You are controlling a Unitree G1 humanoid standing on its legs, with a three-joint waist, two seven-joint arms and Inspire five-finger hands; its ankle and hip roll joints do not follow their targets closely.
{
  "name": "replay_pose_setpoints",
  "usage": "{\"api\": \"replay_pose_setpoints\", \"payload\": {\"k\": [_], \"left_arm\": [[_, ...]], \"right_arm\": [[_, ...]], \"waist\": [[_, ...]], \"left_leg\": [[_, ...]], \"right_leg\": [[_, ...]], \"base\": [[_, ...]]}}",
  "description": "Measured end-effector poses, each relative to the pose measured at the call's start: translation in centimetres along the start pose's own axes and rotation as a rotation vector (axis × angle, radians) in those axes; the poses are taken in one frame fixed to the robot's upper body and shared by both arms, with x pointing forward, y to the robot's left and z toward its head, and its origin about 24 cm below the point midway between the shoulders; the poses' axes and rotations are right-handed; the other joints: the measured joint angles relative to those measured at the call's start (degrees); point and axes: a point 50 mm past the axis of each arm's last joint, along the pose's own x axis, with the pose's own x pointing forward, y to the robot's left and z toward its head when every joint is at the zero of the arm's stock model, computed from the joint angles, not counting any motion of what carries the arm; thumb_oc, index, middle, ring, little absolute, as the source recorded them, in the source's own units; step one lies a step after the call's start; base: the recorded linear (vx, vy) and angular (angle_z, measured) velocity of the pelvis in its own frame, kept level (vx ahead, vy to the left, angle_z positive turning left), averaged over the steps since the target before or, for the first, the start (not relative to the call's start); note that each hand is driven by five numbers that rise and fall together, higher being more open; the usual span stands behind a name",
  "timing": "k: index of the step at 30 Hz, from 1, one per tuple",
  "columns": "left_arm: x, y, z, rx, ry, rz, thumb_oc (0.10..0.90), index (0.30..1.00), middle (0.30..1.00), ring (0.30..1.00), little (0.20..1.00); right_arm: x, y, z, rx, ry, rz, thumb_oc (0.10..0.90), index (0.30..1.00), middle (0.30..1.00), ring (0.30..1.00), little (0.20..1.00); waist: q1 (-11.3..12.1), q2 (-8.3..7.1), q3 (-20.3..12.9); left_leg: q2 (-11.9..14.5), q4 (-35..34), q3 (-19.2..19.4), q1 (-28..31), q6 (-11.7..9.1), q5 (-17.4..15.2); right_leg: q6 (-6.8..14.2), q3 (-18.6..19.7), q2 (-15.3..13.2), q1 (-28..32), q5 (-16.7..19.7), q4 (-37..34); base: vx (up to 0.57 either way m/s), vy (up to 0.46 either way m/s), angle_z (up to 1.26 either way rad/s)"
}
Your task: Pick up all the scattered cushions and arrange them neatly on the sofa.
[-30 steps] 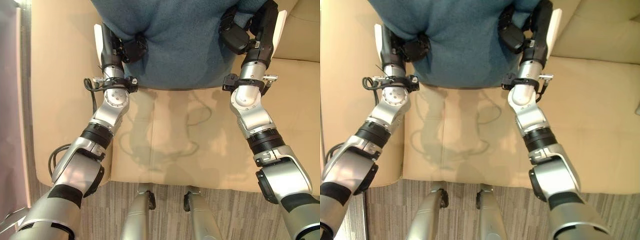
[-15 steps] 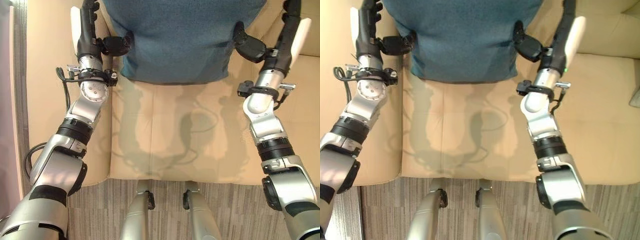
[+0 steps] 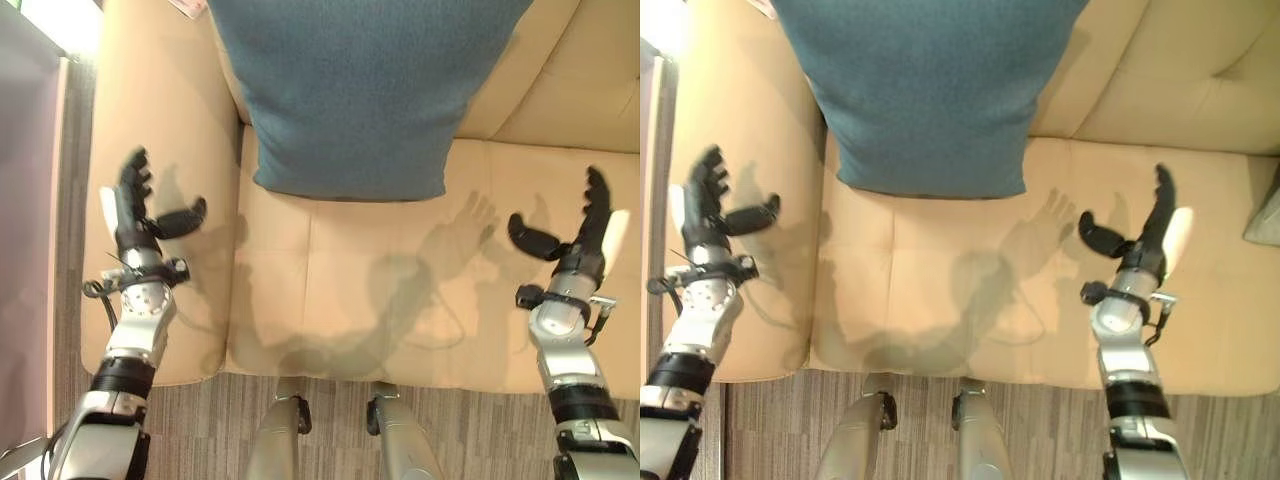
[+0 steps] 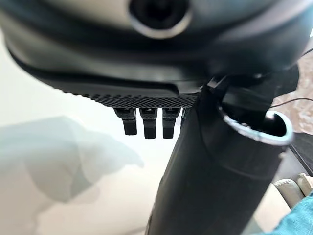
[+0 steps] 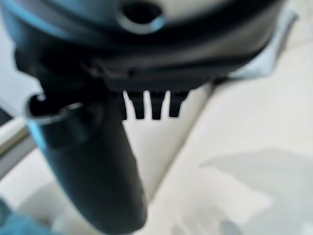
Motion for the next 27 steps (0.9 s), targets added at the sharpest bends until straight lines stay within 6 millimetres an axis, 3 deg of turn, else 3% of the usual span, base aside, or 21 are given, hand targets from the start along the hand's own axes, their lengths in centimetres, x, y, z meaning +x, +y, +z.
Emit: {"api": "replay_pose_setpoints", "payload": {"k": [3, 9, 13, 16, 22, 25, 26, 27], "left_arm": [[-3.4, -0.3, -2.8, 0.032, 0.08, -0.079, 0.8, 0.9, 0.9, 0.9, 0.9], [-9.9, 1.4, -8.3, -0.014, 0.321, -0.051, 0.8, 0.9, 0.9, 0.9, 0.9], [-13.2, 2.2, -10.4, 0.001, 0.442, -0.073, 0.8, 0.9, 0.9, 0.9, 0.9], [-16.6, 3.2, -13.5, 0.04, 0.624, -0.077, 0.8, 0.9, 0.9, 0.9, 0.9], [-21.4, 3.9, -16.4, 0.085, 0.855, -0.086, 0.8, 0.9, 0.9, 0.9, 0.9], [-22.7, 3.9, -17.4, 0.1, 0.929, -0.1, 0.8, 0.9, 0.9, 0.9, 0.9], [-25.0, 4.2, -18.4, 0.16, 1.027, -0.147, 0.8, 0.9, 0.9, 0.9, 0.9], [-25.5, 4.2, -18.6, 0.175, 1.05, -0.162, 0.8, 0.9, 0.9, 0.9, 0.9]], "right_arm": [[-2.5, 0.7, -2.0, 0.003, 0.064, 0.084, 0.8, 0.9, 0.9, 0.9, 0.9], [-7.5, -0.4, -7.1, -0.049, 0.261, 0.195, 0.8, 0.9, 0.9, 0.9, 0.9], [-10.6, -0.6, -9.4, -0.071, 0.37, 0.27, 0.8, 0.9, 0.9, 0.9, 0.9], [-13.6, 0.3, -11.3, -0.055, 0.488, 0.359, 0.8, 0.9, 0.9, 0.9, 0.9], [-17.0, 1.4, -13.2, -0.062, 0.607, 0.491, 0.8, 0.9, 0.9, 0.9, 0.9], [-18.1, 1.5, -14.1, -0.088, 0.664, 0.527, 0.8, 0.9, 0.9, 0.9, 0.9], [-19.8, 1.1, -14.9, -0.128, 0.712, 0.57, 0.8, 0.9, 0.9, 0.9, 0.9], [-20.2, 1.0, -15.2, -0.14, 0.725, 0.58, 0.8, 0.9, 0.9, 0.9, 0.9]], "waist": [[0.02, -0.06, -0.1], [-0.05, -0.17, -0.75], [0.11, -0.54, -3.33], [-0.01, -1.35, -6.01], [0.27, -2.91, -10.65], [0.29, -3.3, -11.23], [0.37, -3.39, -13.77], [0.34, -3.32, -14.17]], "left_leg": [[0.09, -0.03, -0.06, 4.0, 0.08, -1.6], [0.05, -0.04, -0.27, 11.0, 0.77, -2.74], [0.2, -0.04, -0.85, 13.47, 1.13, -3.34], [0.36, -0.09, -1.42, 18.1, 0.63, -4.6], [0.39, -0.3, -1.42, 21.6, 0.71, -5.67], [0.37, -0.31, -1.42, 23.14, 0.77, -5.74], [0.43, -0.35, -1.34, 23.75, 1.24, -6.24], [0.46, -0.36, -1.33, 23.91, 1.25, -6.24]], "right_leg": [[0.54, -0.11, 0.04, 4.07, -0.93, -0.02], [0.24, -0.77, -0.04, 11.36, -1.99, -0.02], [-0.13, -1.7, 0.0, 14.17, -3.18, -0.02], [-0.35, -2.43, 0.12, 19.04, -4.61, -0.04], [-0.06, -2.57, 0.1, 22.61, -5.82, -0.07], [-0.1, -2.56, 0.13, 24.13, -5.82, -0.07], [-0.15, -2.47, 0.12, 24.65, -5.94, -0.08], [-0.16, -2.47, 0.12, 24.83, -5.94, -0.1]], "base": [[0.03, -0.004, -0.01], [0.03, -0.003, 0.03], [0.03, 0.004, 0.09], [0.02, 0.019, 0.09], [0.0, 0.002, 0.01], [0.0, 0.0, 0.0], [0.0, 0.0, 0.0], [0.0, 0.0, 0.0]]}}
